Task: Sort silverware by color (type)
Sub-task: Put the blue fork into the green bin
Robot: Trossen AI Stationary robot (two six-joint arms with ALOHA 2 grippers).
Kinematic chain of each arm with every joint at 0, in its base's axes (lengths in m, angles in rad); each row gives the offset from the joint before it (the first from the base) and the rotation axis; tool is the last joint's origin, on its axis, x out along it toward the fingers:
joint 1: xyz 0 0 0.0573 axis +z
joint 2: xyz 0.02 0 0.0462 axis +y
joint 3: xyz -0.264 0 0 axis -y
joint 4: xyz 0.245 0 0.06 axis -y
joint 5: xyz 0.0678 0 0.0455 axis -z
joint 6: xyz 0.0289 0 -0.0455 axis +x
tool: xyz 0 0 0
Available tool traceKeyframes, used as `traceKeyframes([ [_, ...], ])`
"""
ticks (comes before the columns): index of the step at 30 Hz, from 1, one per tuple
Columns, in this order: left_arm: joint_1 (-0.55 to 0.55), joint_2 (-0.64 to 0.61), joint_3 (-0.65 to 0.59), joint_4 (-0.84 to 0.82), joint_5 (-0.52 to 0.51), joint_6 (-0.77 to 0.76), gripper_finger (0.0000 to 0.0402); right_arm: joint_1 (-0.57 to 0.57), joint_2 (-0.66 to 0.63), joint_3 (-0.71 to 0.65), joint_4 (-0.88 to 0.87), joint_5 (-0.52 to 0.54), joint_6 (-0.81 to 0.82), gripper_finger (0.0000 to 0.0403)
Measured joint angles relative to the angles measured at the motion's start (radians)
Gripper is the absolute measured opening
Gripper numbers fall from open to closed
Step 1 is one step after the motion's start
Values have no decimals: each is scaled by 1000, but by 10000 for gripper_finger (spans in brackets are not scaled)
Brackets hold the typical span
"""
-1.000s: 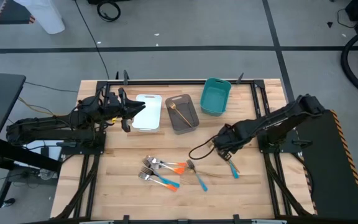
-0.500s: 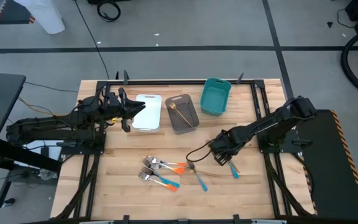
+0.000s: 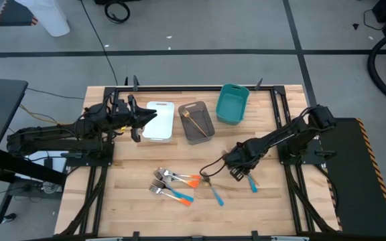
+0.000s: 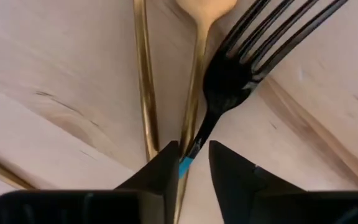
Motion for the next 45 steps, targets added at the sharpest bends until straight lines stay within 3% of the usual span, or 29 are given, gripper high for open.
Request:
traceKeyframes([
  [10,0,0,0,0,0,0,70,-10,-5,-21,3,-19,15,24],
  [45,0,0,0,0,0,0,70,-44,-86,-24,-71,-19,27,13],
])
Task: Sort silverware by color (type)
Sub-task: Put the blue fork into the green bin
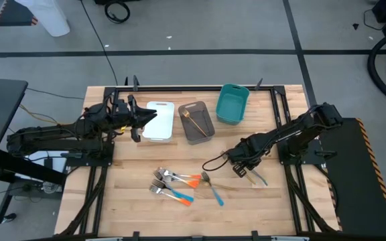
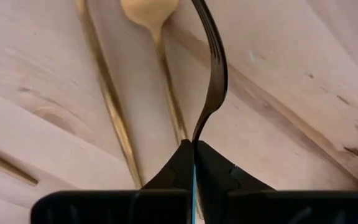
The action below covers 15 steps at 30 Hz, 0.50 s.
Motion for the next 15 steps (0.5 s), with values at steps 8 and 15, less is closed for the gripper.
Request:
traceKeyframes([
  [8,0,0,0,0,0,0,70,-52,-22,0,-1,30,-42,12],
  [15,0,0,0,0,0,0,70,-118,-140,1,-3,56,-69,11],
])
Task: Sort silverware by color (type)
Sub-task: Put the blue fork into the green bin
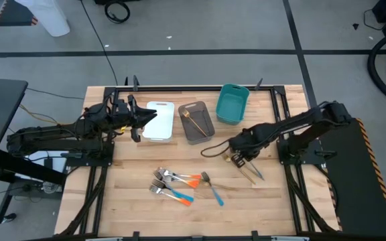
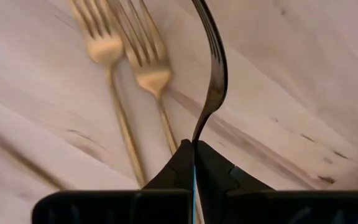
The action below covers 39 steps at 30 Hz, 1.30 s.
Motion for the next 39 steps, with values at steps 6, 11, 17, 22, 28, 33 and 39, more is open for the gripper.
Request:
traceKeyframes([
  [6,0,0,0,0,0,0,70,-55,-108,0,-1,-1,-10,11],
  [11,0,0,0,0,0,0,70,-90,-172,31,-20,11,-31,11],
  [17,0,0,0,0,0,0,70,-138,-186,143,-22,81,-110,11],
  [22,0,0,0,0,0,0,70,-215,-186,230,-22,136,-194,11],
  [28,0,0,0,0,0,0,70,-330,-186,266,-4,190,-291,11],
  [33,0,0,0,0,0,0,70,-424,-171,266,57,236,-364,11],
  [39,0,0,0,0,0,0,70,-521,-118,266,181,251,-456,11],
])
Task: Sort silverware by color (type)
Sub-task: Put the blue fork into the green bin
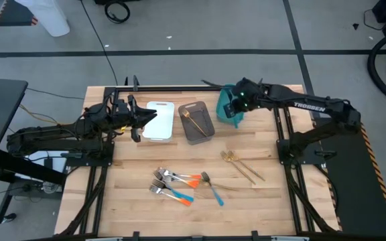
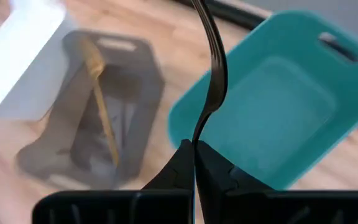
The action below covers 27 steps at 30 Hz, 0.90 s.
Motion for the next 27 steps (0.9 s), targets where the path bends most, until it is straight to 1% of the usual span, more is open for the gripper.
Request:
traceKeyframes([
  [6,0,0,0,-10,0,0,70,-77,68,0,46,55,-73,11],
  [10,0,0,0,-10,0,7,70,-116,98,0,87,63,-112,11],
  [15,0,0,0,-16,0,8,70,-161,129,0,92,85,-132,11],
  [27,0,0,0,-26,0,9,70,-174,258,0,89,84,-127,11],
])
